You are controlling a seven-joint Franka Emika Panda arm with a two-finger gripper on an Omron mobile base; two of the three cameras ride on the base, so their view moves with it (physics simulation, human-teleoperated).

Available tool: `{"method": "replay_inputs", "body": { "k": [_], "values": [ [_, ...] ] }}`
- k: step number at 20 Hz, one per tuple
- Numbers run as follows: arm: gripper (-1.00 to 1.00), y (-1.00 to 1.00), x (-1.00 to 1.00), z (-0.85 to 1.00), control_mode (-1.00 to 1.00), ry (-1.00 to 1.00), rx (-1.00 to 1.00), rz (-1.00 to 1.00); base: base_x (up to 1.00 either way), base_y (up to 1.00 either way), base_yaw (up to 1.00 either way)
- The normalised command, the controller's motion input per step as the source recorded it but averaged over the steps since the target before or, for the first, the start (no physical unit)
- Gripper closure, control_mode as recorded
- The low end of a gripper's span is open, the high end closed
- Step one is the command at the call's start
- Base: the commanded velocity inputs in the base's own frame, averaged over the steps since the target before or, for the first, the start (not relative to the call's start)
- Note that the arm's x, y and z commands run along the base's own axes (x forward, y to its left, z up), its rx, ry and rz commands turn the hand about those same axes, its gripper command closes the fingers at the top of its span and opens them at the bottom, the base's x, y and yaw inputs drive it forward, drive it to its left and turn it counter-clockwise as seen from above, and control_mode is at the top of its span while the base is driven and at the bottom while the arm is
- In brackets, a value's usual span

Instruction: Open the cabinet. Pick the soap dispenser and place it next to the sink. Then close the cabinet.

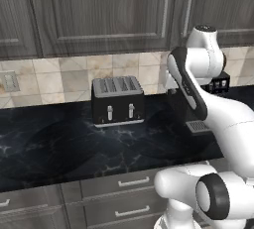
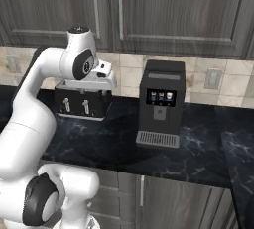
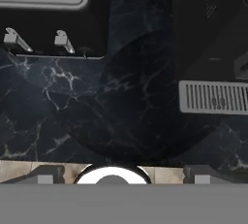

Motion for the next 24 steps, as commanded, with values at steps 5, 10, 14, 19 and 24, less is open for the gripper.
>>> {"method": "replay_inputs", "body": {
  "k": [5,10,14,19,24],
  "values": [
    [-1.0,-0.51,-0.56,0.02,-1.0,-0.02,0.16,0.0,0.0,0.0,0.0],
    [-1.0,-0.21,-0.62,0.17,-1.0,-0.01,0.04,-0.07,0.0,0.0,0.0],
    [-1.0,0.0,-0.54,0.38,-1.0,0.05,0.0,-0.12,0.0,0.0,0.0],
    [-1.0,0.0,-0.4,0.66,-1.0,0.06,-0.01,-0.05,0.0,0.0,0.0],
    [-1.0,0.25,-0.1,0.68,-1.0,0.0,0.0,0.0,0.0,0.0,0.0]
  ]
}}
